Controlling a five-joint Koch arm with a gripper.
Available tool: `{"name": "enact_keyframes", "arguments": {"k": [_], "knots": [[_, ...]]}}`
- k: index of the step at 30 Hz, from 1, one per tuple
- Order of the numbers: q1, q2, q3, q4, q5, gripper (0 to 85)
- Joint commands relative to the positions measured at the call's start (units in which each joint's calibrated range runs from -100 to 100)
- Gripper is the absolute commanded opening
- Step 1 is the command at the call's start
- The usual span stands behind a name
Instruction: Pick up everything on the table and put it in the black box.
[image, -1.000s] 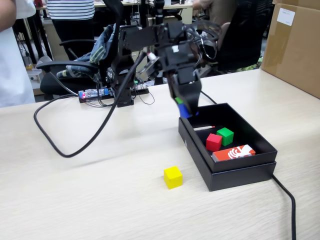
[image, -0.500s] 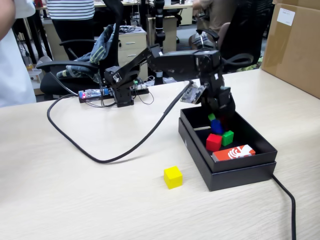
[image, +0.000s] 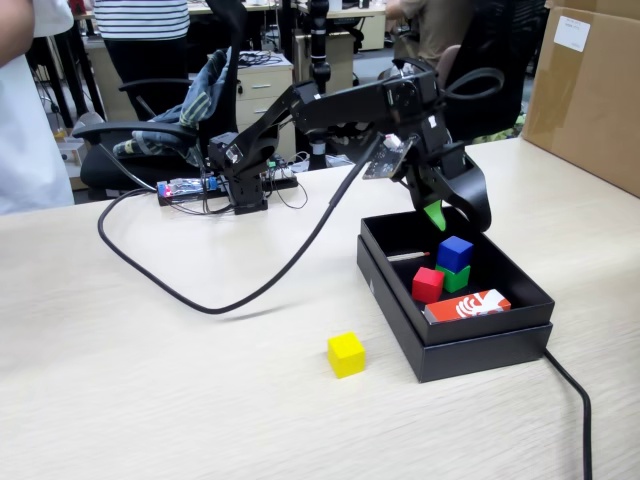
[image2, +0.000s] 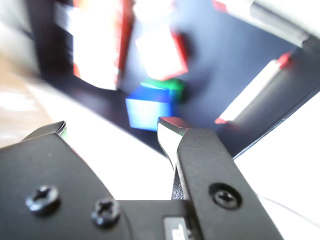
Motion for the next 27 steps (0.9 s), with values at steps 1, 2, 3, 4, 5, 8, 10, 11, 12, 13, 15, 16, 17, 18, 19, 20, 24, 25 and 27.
{"name": "enact_keyframes", "arguments": {"k": [1, 2, 3, 4, 5, 8, 10, 11, 12, 13, 15, 16, 17, 18, 19, 20, 24, 25, 27], "knots": [[-3.7, -18.3, -0.8, -0.1, -1.6, 37.2], [-5.4, -18.9, -1.9, -0.1, -2.7, 37.2], [-6.8, -19.1, -2.8, 0.0, -3.6, 37.2], [-8.2, -18.5, -3.6, 0.2, -4.4, 37.4], [-9.5, -17.2, -4.2, 0.2, -5.1, 40.3], [-13.4, -8.0, -2.7, 0.2, -7.3, 44.1], [-14.5, -2.6, -0.6, 0.3, -8.1, 44.1], [-14.9, -0.5, 0.5, 0.3, -8.5, 44.1], [-15.3, 1.8, 1.7, 0.3, -8.7, 44.1], [-15.6, 4.2, 2.7, 0.3, -8.8, 44.1], [-16.0, 8.0, 3.6, 0.3, -9.2, 44.1], [-16.1, 10.0, 4.2, 0.6, -9.4, 44.1], [-16.2, 12.0, 4.7, 0.8, -9.7, 44.1], [-16.2, 13.5, 5.4, 1.0, -9.8, 44.1], [-16.2, 15.5, 6.5, 1.2, -9.9, 44.1], [-16.3, 17.5, 8.2, 1.2, -9.9, 44.1], [-16.1, 24.8, 12.4, 1.7, -10.2, 44.1], [-16.1, 25.7, 12.6, 2.4, -10.2, 44.1], [-16.1, 27.2, 13.0, 3.8, -10.5, 44.0]]}}
